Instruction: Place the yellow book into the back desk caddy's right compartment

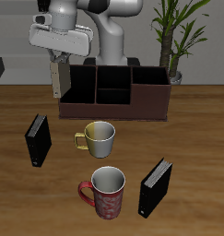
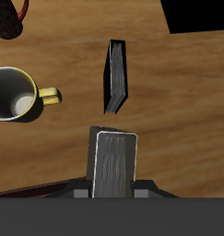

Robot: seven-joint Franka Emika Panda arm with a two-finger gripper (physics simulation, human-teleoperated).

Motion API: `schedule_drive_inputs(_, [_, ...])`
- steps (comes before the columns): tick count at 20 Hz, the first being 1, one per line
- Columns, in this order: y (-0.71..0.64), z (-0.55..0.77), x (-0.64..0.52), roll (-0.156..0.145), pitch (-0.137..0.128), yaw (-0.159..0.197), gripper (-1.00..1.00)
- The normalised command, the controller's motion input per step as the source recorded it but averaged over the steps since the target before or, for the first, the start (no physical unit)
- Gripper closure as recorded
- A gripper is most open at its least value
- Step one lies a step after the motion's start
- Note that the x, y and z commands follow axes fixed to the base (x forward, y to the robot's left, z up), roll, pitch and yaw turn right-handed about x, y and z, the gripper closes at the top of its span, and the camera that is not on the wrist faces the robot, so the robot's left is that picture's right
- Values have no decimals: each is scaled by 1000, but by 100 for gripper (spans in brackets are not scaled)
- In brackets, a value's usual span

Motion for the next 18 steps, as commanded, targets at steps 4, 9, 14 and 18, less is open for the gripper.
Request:
schedule_drive_inputs(4, [281, 742, -289, -16, -18, -11, 100])
schedule_drive_inputs(9, [229, 458, -269, 10, -49, 24, 100])
schedule_drive_inputs(14, [260, 480, -241, 8, -52, 24, 100])
schedule_drive_inputs(18, [293, 352, -293, 2, -27, -5, 100])
